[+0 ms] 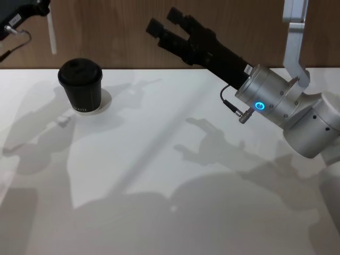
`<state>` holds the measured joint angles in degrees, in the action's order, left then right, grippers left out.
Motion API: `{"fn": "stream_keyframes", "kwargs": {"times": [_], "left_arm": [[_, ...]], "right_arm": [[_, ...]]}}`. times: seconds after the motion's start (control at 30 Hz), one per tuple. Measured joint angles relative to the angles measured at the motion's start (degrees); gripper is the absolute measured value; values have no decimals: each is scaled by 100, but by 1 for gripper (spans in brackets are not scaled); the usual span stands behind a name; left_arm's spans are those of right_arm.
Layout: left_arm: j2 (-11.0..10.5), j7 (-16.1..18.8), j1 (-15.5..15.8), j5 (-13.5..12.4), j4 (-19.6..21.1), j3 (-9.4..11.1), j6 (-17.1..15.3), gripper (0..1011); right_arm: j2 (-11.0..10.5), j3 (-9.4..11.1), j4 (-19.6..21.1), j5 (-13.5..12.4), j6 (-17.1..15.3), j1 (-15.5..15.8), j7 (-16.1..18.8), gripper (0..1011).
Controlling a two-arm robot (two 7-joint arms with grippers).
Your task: Pick up the straw with one hand, pass it to the other hand, and insert it into the cup.
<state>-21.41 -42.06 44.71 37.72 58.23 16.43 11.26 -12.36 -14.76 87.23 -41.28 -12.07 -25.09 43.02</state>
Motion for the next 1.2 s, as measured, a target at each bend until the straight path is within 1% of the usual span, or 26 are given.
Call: {"fn": "stream_keyframes", "kwargs": {"times": [0.33, 0.63, 0.83, 1.2], "left_arm": [[135, 40, -40, -7, 32, 118, -110, 10], [298, 48, -20, 30, -90, 213, -147, 10], [364, 96, 9, 28, -180, 219, -126, 11], [418, 150, 57, -6, -282, 181, -43, 11]], "right_arm": [[0, 0, 0, -1, 0, 0, 0, 1001], [0, 0, 0, 0, 0, 0, 0, 1001], [0, 0, 0, 0, 0, 0, 0, 1001], [0, 0, 0, 0, 0, 0, 0, 1001]]}}
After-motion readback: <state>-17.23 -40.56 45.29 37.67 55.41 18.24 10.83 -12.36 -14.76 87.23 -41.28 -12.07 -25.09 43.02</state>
